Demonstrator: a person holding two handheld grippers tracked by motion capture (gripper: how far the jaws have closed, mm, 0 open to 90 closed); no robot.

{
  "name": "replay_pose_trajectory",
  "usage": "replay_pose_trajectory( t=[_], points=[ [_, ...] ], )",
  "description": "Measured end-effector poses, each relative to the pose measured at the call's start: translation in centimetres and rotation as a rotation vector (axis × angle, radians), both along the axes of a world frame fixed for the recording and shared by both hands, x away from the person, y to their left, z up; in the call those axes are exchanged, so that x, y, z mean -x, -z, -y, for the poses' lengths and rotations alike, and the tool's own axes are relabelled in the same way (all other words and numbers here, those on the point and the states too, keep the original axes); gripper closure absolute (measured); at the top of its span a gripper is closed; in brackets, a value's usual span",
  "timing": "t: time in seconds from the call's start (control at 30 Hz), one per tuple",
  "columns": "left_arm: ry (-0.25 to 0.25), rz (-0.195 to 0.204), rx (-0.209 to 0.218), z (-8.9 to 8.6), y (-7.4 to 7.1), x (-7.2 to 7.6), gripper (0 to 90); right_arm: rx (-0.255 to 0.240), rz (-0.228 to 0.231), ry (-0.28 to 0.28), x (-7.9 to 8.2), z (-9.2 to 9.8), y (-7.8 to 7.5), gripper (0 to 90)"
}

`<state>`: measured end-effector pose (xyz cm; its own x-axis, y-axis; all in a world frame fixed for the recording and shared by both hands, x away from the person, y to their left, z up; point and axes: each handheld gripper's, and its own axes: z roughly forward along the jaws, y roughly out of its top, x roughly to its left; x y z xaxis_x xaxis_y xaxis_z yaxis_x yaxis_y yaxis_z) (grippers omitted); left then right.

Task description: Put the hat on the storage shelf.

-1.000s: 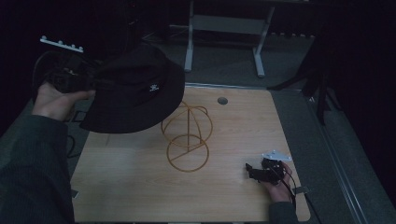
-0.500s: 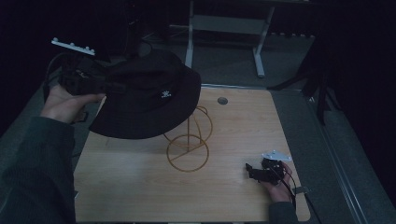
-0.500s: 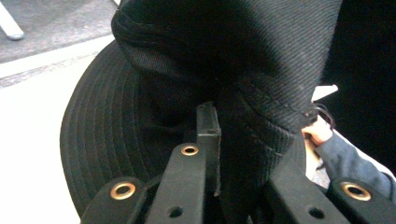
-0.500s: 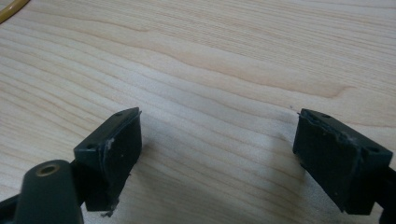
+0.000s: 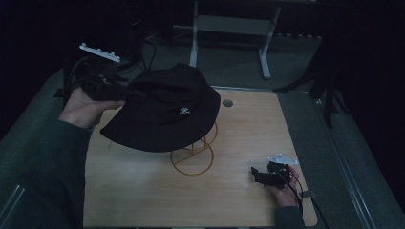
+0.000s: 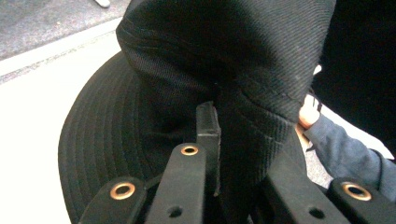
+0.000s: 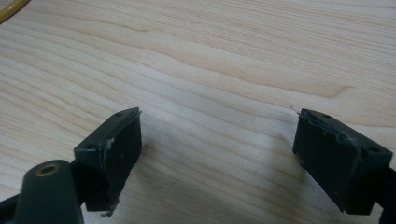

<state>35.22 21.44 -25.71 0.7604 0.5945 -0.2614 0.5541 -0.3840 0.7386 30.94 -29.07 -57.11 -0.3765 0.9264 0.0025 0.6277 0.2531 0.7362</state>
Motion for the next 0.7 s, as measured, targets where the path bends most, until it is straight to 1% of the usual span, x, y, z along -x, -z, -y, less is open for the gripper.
replay_pose_trajectory(
  t=[0.4,0.63,0.7],
  points=[
    [0.050,-0.011,-0.025,2.7,1.2,-0.5,87.8,0.000,0.000,0.000,0.0,0.0,0.0,15.2],
    [0.058,-0.013,-0.029,3.8,1.9,-0.8,87.5,0.000,0.000,0.000,0.0,0.0,0.0,15.2],
    [0.058,-0.011,-0.037,4.0,1.9,-0.9,87.3,0.000,0.000,0.000,0.0,0.0,0.0,15.2]
  ],
)
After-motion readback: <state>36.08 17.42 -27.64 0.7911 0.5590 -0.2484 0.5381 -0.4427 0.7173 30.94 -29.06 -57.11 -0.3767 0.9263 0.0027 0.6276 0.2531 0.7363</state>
